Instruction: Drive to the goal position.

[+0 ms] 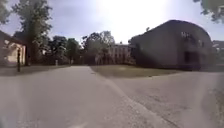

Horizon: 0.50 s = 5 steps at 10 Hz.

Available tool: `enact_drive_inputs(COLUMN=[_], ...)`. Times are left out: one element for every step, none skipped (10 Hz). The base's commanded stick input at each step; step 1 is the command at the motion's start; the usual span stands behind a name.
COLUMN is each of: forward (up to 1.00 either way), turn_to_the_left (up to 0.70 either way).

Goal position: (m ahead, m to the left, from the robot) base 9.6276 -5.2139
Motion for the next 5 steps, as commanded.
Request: enact_drive_inputs(forward=[0.70,0.70,0.70,0.70,0.70], turn_to_the_left=[-0.35,-0.35,-0.35,-0.35,-0.35])
